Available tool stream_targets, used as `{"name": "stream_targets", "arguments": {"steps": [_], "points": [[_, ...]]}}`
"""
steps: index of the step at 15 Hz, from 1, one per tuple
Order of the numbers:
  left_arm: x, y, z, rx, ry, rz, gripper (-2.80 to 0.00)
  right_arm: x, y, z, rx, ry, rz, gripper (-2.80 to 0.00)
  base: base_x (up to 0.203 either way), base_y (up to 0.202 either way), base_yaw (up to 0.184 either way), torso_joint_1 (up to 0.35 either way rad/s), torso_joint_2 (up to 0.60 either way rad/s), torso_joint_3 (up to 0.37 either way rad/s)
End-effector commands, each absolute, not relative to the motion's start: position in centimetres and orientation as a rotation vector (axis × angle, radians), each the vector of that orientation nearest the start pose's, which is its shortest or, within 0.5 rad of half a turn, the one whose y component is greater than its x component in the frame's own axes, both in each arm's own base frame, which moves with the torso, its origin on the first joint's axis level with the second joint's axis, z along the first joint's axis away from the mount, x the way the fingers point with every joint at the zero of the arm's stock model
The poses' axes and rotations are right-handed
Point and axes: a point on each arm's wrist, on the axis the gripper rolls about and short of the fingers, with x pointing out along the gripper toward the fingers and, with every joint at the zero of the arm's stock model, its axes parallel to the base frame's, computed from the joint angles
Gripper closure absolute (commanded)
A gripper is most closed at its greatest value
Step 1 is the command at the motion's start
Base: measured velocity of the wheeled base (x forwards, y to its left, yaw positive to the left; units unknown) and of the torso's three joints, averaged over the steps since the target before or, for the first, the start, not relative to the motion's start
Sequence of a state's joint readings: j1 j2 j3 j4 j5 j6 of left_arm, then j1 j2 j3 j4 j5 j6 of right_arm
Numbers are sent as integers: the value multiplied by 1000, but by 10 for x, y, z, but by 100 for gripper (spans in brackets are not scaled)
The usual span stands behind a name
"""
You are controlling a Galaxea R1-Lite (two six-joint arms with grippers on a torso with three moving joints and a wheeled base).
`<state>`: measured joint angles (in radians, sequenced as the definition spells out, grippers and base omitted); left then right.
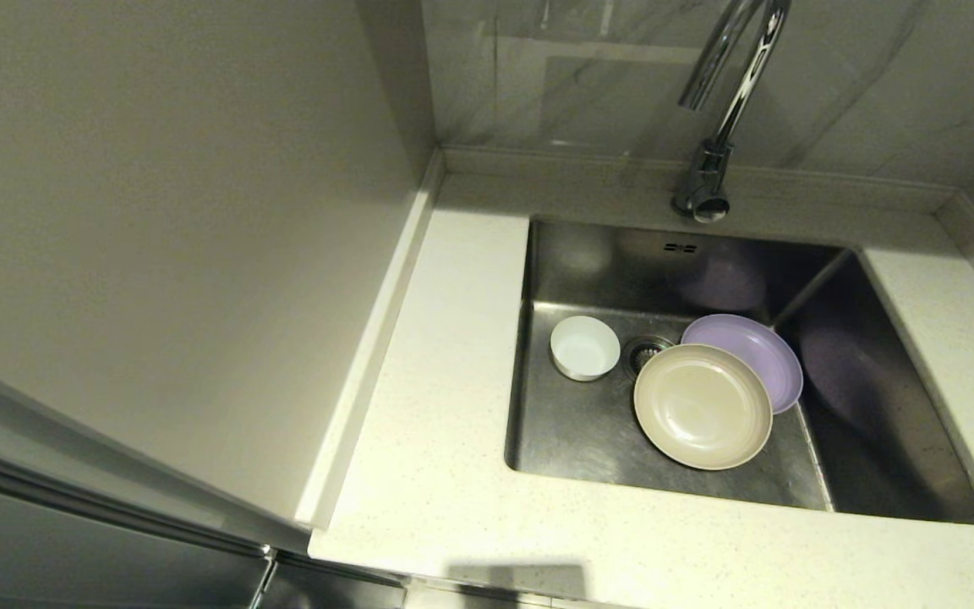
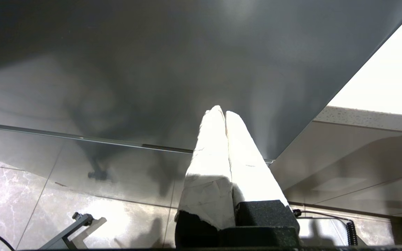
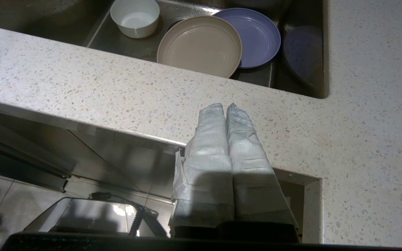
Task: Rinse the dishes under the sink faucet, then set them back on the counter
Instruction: Turn on the faucet
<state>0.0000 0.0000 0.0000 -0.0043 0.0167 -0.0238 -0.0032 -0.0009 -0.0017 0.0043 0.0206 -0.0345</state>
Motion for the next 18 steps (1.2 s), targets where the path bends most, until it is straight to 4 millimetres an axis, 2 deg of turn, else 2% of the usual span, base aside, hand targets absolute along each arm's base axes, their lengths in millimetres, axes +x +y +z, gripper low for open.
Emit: {"name": "stream_targets", "arguments": {"steps": [1, 18], "points": [[-23, 0, 76, -25, -6, 17, 0, -23, 1, 75, -35, 3, 18, 0, 0, 0, 0, 0, 0, 0], [-23, 0, 76, -25, -6, 17, 0, -23, 1, 75, -35, 3, 18, 0, 0, 0, 0, 0, 0, 0]]}}
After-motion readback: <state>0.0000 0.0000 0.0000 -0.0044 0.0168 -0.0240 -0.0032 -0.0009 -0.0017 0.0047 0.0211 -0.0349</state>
